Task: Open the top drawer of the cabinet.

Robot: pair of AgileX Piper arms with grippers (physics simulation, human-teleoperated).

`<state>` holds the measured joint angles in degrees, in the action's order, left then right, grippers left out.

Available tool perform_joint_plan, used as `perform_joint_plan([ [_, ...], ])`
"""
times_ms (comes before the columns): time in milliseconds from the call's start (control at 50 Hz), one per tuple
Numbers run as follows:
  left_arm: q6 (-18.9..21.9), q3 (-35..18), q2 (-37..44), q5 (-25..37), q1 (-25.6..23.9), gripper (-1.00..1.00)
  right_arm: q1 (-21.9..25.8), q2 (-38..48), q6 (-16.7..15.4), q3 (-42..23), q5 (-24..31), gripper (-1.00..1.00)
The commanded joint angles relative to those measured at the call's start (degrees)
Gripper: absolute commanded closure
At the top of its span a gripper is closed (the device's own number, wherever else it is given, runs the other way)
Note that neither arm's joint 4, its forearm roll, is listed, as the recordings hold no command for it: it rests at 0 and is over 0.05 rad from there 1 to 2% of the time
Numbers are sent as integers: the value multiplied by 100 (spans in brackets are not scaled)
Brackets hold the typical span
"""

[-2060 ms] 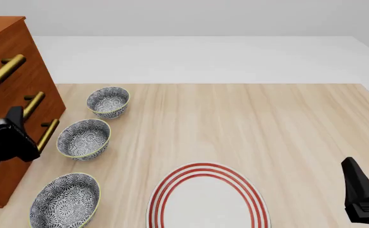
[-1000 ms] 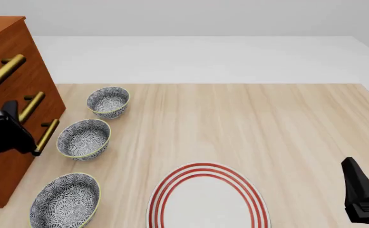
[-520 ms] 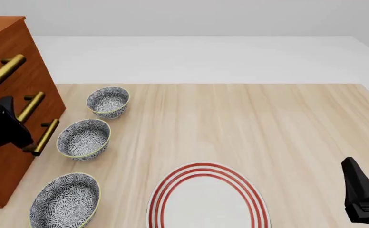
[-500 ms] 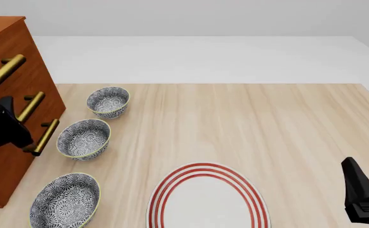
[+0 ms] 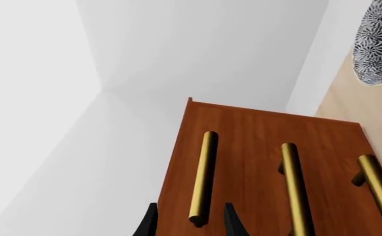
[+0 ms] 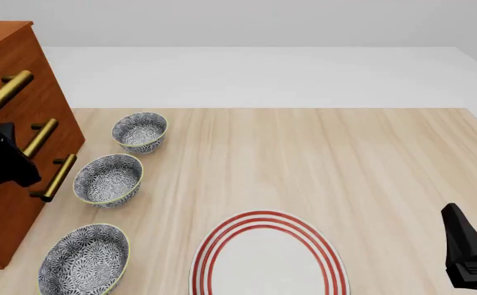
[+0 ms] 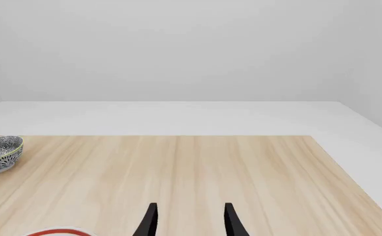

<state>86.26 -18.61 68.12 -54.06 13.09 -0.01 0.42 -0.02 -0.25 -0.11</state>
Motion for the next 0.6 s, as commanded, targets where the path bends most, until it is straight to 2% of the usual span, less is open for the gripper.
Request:
perform_joint_plan([
  [20,0,-42,93,-22,41,-100,-1,0,0,0,0,-100],
  [240,85,-52,247,-145,85,-100,0,0,0,0,0,-100],
  [280,217,42,311,-242,56,-100,-1,0,0,0,0,-100],
  [300,197,-5,295,-317,76,100,-1,0,0,0,0,-100],
  [600,269,-6,273,-274,71,100,0,0,0,0,0,-100],
])
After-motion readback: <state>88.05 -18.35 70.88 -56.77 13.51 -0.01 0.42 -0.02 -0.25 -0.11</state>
